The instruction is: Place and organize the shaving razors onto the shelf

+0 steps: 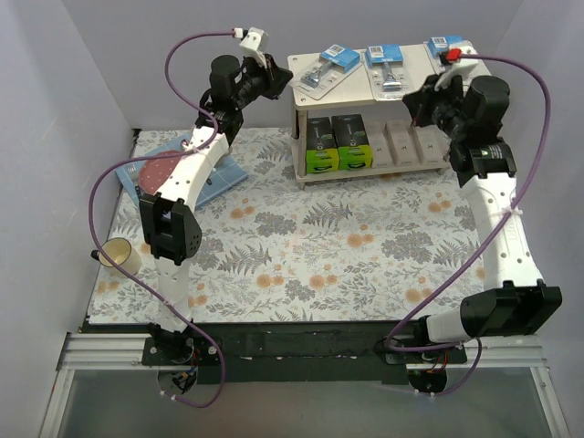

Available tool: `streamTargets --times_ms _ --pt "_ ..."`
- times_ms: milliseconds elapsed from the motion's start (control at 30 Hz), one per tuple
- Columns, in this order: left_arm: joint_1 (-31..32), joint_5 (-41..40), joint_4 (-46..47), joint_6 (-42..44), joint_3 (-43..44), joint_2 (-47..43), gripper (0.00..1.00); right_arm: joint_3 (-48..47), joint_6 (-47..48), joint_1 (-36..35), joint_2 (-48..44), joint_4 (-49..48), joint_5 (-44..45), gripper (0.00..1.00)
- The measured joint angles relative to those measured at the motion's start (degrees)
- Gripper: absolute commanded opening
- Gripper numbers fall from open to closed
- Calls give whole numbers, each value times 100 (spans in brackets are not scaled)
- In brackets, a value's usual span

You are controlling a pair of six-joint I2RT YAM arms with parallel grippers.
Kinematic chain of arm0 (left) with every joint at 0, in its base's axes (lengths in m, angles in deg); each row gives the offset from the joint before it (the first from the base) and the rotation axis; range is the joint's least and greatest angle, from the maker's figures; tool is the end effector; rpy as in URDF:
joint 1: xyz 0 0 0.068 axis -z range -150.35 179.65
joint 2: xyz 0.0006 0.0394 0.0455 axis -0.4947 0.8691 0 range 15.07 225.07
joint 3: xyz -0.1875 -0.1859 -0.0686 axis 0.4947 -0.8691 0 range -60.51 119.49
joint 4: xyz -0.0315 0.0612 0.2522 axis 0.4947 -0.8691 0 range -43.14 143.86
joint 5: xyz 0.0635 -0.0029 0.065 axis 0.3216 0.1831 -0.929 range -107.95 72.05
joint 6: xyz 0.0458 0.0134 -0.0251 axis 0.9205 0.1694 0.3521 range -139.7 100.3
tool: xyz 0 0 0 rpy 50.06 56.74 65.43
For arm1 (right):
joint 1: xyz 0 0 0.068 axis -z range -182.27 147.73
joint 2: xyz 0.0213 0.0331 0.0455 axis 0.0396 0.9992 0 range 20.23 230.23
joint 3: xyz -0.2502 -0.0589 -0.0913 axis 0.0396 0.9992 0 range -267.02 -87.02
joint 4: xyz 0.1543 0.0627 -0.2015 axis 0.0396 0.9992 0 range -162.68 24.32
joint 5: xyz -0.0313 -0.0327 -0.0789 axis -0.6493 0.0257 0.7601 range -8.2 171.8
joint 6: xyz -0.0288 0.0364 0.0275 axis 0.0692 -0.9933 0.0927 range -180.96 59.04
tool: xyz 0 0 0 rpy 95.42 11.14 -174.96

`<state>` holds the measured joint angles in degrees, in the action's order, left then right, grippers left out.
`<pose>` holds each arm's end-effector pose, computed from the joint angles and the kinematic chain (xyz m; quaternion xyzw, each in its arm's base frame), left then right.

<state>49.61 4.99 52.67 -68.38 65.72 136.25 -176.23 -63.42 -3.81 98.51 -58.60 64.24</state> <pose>0.4671 -0.1845 0.4278 -0.0253 0.6844 -0.5158 0.5147 0.3029 0.0189 0.4713 -0.0991 0.7186 0.1345 0.6750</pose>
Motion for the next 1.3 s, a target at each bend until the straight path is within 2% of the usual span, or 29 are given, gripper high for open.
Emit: streamTargets --times_ms 133,367,600,833,1300 --pt "-103 0 96 -9 -315 -55 0 -929 120 -763 634 -308 297 1" --pt "-146 -116 330 -9 -754 -254 0 -2767 579 -1991 2420 -564 1510 1" --pt "-140 -310 415 122 -481 -219 0 -3132 789 -2490 3268 -549 2376 1" --pt "-140 -444 531 214 83 -52 0 -3141 914 -2549 3351 -551 2970 1" --pt "-140 -310 474 179 85 146 0 -2997 1213 -2549 2983 -710 3257 1"
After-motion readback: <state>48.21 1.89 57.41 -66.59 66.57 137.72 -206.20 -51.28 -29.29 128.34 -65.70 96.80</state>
